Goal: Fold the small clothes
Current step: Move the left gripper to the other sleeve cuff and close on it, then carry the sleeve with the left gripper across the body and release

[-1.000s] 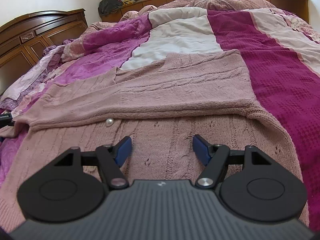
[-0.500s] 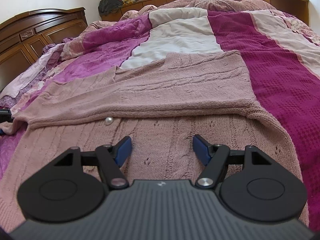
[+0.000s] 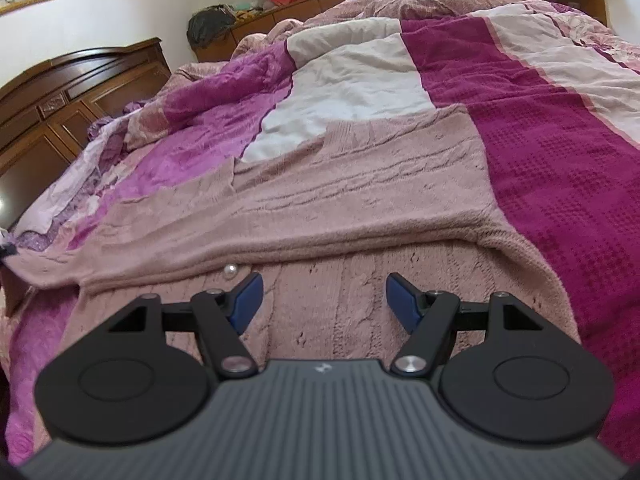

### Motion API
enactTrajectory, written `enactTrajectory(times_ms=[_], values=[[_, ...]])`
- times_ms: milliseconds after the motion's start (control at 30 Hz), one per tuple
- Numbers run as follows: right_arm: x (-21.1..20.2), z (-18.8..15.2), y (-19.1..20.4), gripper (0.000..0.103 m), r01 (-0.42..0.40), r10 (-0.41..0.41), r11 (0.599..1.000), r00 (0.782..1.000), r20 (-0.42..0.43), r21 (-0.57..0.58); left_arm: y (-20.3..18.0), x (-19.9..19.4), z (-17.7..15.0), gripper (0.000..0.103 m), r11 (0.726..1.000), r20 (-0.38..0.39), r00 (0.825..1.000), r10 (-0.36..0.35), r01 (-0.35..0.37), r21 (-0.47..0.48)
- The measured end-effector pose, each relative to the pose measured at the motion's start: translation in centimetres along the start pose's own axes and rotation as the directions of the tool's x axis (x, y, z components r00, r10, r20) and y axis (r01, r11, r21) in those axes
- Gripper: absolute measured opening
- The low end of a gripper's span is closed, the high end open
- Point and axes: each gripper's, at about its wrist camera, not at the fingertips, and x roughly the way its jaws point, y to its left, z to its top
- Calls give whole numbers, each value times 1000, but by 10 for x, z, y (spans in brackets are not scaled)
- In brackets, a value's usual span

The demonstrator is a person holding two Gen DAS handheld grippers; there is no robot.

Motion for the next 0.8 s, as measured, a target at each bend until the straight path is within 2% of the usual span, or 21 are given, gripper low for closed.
enactTrajectory(times_ms=[167,333,500,667,800], values=[[-4,2,1,70,-5,5,1000,1000,11,0,-30,-27,19,10,997,78,995,-67,64,41],[-5,4,-1,70,-8,8,1000,1000,15,10,-75,-52,22,10,978,94,977,-189,178,111],[-11,6,-4,70,-3,3,1000,1000,29,17,-130,-66,5,10,936,46,947,-317,305,176],[-17,9,-11,70,5,-7,999,999,48,39,-186,-75,-29,10,896,0,917,-399,389,214],[-19,11,-17,70,16,-20,998,998,54,62,-229,-76,-62,10,859,-59,885,-462,463,216]])
